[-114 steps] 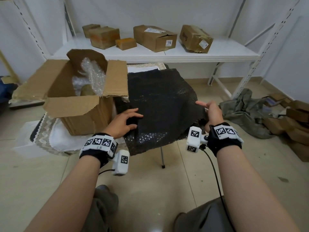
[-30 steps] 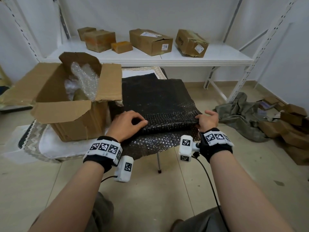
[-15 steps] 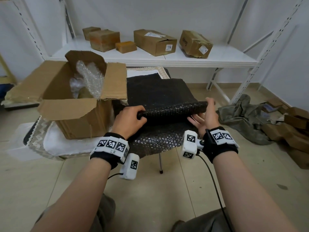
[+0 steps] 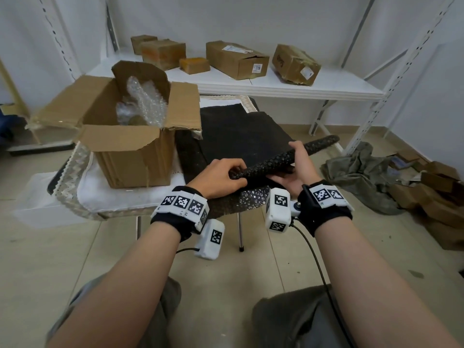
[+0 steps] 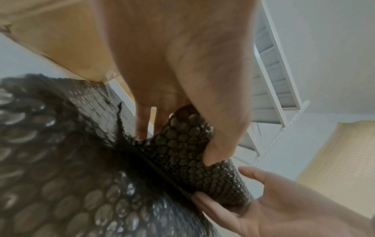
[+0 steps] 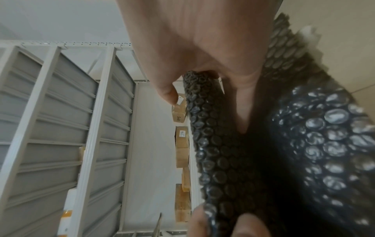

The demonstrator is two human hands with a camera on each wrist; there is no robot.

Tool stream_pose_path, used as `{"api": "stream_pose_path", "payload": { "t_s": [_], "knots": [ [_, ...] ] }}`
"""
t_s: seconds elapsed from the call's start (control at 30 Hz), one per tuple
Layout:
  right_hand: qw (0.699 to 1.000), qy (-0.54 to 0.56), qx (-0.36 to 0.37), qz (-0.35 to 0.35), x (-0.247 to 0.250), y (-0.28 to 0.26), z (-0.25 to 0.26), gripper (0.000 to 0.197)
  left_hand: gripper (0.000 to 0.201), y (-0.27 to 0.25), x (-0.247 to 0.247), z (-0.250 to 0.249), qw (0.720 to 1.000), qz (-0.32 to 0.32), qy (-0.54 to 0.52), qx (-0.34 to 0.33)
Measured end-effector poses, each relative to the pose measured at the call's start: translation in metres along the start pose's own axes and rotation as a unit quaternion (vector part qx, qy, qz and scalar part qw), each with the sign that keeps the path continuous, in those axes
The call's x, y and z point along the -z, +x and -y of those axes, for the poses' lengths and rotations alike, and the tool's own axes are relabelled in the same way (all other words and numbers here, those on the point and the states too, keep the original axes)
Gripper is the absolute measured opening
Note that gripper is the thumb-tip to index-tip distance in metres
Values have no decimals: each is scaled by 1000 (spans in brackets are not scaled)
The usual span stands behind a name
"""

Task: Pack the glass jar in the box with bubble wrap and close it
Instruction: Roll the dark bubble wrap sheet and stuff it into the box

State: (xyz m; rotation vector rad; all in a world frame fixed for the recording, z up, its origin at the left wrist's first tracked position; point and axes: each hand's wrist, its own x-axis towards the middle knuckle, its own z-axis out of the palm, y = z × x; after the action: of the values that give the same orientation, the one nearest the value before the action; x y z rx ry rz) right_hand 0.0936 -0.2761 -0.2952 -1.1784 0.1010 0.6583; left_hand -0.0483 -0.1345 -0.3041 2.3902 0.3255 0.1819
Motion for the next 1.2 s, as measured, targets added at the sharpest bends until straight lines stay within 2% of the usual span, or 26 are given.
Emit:
{"api": "stream_pose_path", "payload": {
  "t_s": [0.13, 0.33, 0.5, 0.63, 0.7, 0.77, 0.87, 0.93, 1.0, 1.03, 1.1, 1.13, 1.17, 1.2],
  "knots": [
    [999, 32, -3, 19, 3, -12, -14, 51, 9, -6, 0, -3, 1000, 29, 6, -2],
    [997, 82, -12, 8, -9, -6, -16, 64, 9, -9, 8, 0, 998, -25, -51, -4],
    [997, 70, -38, -9, -16, -5, -17, 58, 24, -7, 8, -2, 986, -49, -154, 34],
    [998, 38, -49, -11, -16, -4, -16, 45, 51, -3, 4, -4, 969, -40, -221, 99],
    [998, 20, -56, -8, -15, -4, -16, 43, 46, 0, 3, -4, 949, -44, -284, 127],
    [999, 1, -51, -19, -12, -2, -18, 38, 22, 3, 3, -4, 924, -37, -348, 154],
    [998, -29, -21, -53, -6, 9, -17, 35, 10, 7, 3, 1, 910, -40, -370, 185],
    [997, -42, -13, -64, -2, 18, -16, 33, 19, 10, 5, 7, 908, -83, -354, 206],
    [995, -64, -10, -71, -2, 21, -17, 39, 31, 13, 4, 14, 934, -140, -259, 201],
    [994, -76, -10, -79, -2, 23, -19, 47, 35, 14, 3, 17, 954, -171, -172, 176],
    [991, -86, -3, -99, -4, 23, -20, 60, 35, 13, -1, 19, 977, -200, 4, 79],
    [990, -84, 9, -113, -5, 22, -18, 62, 34, 13, -2, 16, 983, -177, 42, 27],
    [989, -77, 23, -126, -4, 21, -16, 61, 37, 12, -3, 12, 991, -130, 41, -9],
    [988, -72, 35, -132, -3, 21, -15, 58, 47, 11, -5, 7, 998, -59, 19, -17]
  ]
}}
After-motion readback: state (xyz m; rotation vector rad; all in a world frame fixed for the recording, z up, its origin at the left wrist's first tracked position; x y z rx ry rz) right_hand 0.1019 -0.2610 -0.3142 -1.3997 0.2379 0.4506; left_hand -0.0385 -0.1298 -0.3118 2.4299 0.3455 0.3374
